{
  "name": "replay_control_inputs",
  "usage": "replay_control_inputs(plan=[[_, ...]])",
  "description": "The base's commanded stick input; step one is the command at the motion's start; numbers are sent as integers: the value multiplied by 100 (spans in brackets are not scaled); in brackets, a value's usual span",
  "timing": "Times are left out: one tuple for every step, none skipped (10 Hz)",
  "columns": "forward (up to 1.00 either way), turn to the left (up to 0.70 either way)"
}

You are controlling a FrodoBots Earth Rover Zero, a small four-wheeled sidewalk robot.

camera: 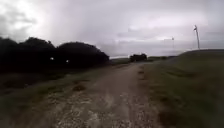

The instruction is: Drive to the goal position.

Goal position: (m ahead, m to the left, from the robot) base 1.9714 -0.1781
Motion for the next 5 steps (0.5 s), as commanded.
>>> replay_control_inputs(plan=[[50,-12],[50,-36],[50,-50],[50,-50],[50,0]])
